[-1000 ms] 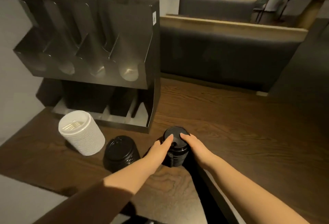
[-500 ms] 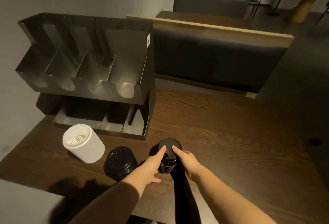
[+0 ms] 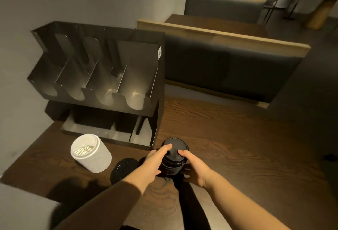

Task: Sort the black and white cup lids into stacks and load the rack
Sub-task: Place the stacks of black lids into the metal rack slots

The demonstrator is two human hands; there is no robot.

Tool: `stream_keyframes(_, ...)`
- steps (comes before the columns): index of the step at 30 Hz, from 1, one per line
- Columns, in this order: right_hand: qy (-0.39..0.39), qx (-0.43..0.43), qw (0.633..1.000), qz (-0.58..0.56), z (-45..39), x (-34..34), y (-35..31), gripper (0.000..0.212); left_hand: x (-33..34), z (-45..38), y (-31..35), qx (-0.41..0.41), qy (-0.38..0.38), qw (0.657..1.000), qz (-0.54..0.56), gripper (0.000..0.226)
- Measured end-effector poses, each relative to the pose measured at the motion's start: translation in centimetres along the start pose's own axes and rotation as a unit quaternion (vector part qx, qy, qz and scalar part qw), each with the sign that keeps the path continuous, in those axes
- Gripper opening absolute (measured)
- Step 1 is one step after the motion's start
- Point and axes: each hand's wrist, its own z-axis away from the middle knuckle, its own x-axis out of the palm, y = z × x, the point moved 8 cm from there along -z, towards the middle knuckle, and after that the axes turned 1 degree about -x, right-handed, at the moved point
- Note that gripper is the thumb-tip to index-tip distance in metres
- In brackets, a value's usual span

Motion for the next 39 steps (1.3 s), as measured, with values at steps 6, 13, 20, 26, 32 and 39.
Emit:
stream_keyframes(6,-0.023,-0.042,0.994,0.095,1.8,-0.4,-5.0,0.029,0.6,2.4,4.7,0.039,-0.029,0.989,-0.139,0.073)
stream_keyframes(13,-0.006,-0.063,0.991,0.12,2.6,-0.3,-6.4,0.029,1.8,3.3,5.8,0.056,-0.061,0.987,-0.137,0.098)
stream_keyframes(20,-0.006,-0.05,0.998,-0.033,0.9,-2.0,-4.6,0.066,0.7,2.6,3.7,0.013,-0.034,0.997,-0.062,0.089)
stream_keyframes(26,0.032,-0.045,0.996,0.065,-0.5,-0.3,-3.1,0.04,1.3,-0.2,-1.1,-0.056,-0.018,0.997,0.055,0.102)
stream_keyframes(32,0.06,-0.046,0.997,0.031,-2.1,-0.9,-1.3,0.038,1.8,-3.9,-3.7,-0.067,-0.028,0.995,0.069,0.103)
stream_keyframes(39,0.081,-0.066,0.994,0.029,-3.6,-0.6,-0.9,0.053,1.3,-3.0,-2.9,-0.074,0.003,0.996,0.054,0.096)
